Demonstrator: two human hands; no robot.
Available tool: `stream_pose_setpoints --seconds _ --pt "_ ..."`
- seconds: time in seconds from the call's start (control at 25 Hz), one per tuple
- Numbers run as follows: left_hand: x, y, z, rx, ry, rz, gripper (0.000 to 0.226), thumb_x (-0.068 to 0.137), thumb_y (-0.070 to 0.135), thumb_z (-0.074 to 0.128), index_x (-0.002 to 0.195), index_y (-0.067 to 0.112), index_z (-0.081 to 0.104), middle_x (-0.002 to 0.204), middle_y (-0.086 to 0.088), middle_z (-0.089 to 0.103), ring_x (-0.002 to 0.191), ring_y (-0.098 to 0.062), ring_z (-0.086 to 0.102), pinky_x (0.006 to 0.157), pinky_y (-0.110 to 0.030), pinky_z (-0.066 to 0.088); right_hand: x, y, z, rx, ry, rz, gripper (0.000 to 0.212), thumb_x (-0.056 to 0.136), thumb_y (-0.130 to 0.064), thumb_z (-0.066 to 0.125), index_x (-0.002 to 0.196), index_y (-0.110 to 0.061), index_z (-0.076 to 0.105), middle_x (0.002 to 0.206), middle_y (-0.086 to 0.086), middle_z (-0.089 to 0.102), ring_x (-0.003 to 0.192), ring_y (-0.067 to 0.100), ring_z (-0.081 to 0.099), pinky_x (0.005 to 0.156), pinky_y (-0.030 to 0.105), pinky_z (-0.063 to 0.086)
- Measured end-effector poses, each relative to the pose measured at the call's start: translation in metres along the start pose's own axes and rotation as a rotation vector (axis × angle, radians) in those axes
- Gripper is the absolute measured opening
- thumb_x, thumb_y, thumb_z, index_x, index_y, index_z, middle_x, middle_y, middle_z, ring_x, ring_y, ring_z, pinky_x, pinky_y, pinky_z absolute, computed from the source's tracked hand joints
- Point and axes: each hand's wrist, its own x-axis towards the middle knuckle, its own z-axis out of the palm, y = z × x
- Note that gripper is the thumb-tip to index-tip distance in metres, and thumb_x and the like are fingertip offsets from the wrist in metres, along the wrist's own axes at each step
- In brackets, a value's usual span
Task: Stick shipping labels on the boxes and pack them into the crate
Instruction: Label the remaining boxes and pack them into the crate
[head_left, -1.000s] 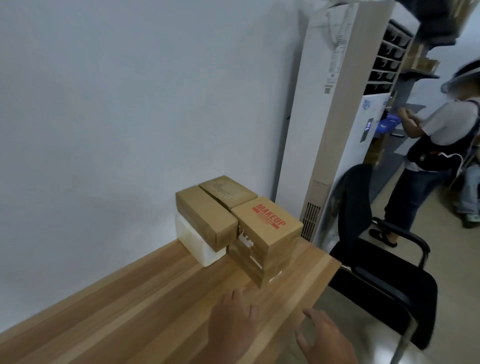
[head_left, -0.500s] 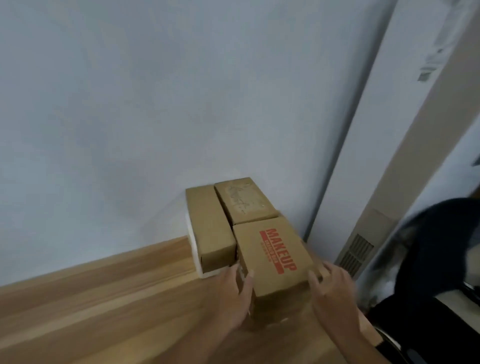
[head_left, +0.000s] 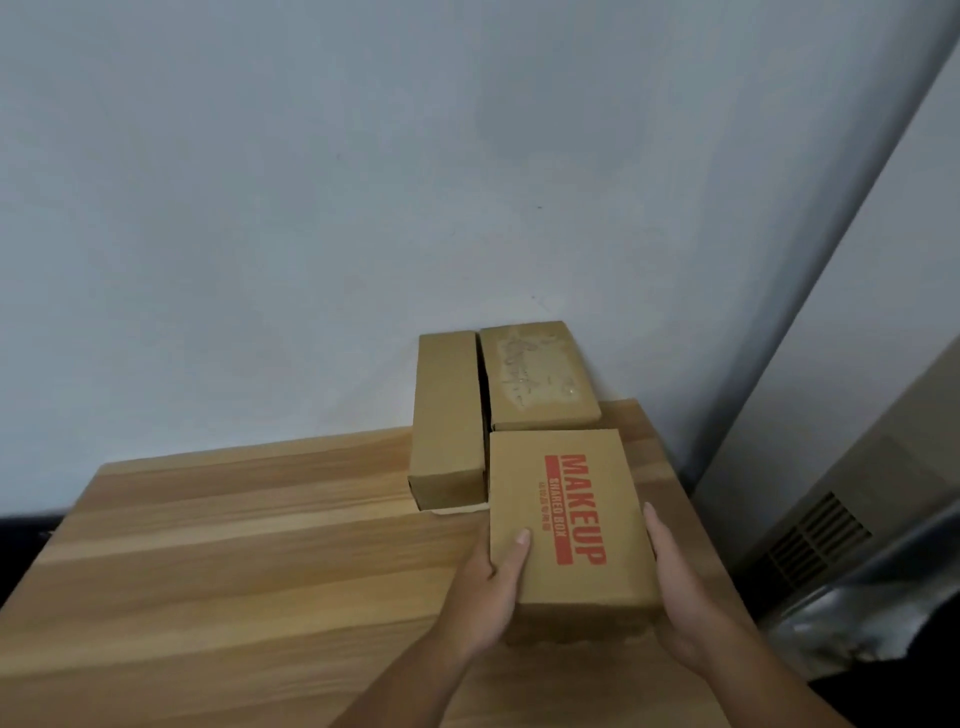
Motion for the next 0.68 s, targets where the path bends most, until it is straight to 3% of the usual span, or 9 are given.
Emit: stream_pose_setpoints --seconds 0.24,0.32,0.44,0.56,0.68 --pt "-0.03 -0.005 0.013 0.003 -0.014 0.012 0.051 0.083 0.081 0.05 0.122 0.05 0.06 0.115 0.028 0.071 0.111 0.005 0.064 0.105 -0.031 0.05 -0.03 0.006 -0.018 0.099 -0.111 0.024 0.065 0.094 -0.076 0.027 0.114 -0.037 0.075 0.122 0.006 0.073 0.112 0.024 0.071 0.089 0.043 0.053" --pt "-0.039 0.0 0.016 -0.019 -0.03 0.043 0.055 0.084 0.08 0.05 0.129 0.05 0.056 0.115 0.031 0.069 0.109 0.008 0.064 0.103 -0.029 0.051 -0.043 0.001 -0.021 0.08 -0.126 -0.001 0.061 0.093 -0.076 0.029 0.11 -0.04 0.075 0.122 0.005 0.073 0.112 0.024 0.071 0.09 0.043 0.054" --pt "-0.048 0.016 0.014 -0.049 -0.02 0.081 0.06 0.082 0.083 0.05 0.134 0.052 0.052 0.113 0.033 0.069 0.107 0.007 0.065 0.102 -0.03 0.051 -0.06 -0.01 -0.024 0.031 -0.117 -0.072 0.058 0.09 -0.079 0.032 0.113 -0.045 0.073 0.121 0.002 0.074 0.113 0.024 0.071 0.101 0.049 0.05" --pt "-0.057 0.026 0.008 -0.222 -0.031 0.067 0.058 0.082 0.079 0.055 0.13 0.046 0.059 0.113 0.023 0.073 0.107 -0.002 0.069 0.102 -0.038 0.054 -0.072 -0.022 -0.032 0.057 -0.068 -0.215 0.06 0.088 -0.073 0.046 0.131 -0.035 0.064 0.121 0.004 0.073 0.112 0.026 0.07 0.098 0.046 0.052" --pt "-0.067 0.029 0.007 -0.483 -0.077 0.007 0.055 0.084 0.063 0.06 0.132 0.035 0.061 0.118 0.003 0.075 0.113 -0.019 0.07 0.104 -0.049 0.052 -0.085 -0.028 -0.042 0.211 -0.166 -0.255 0.056 0.091 -0.062 0.057 0.134 -0.028 0.064 0.128 0.011 0.069 0.115 0.029 0.068 0.088 0.042 0.058"
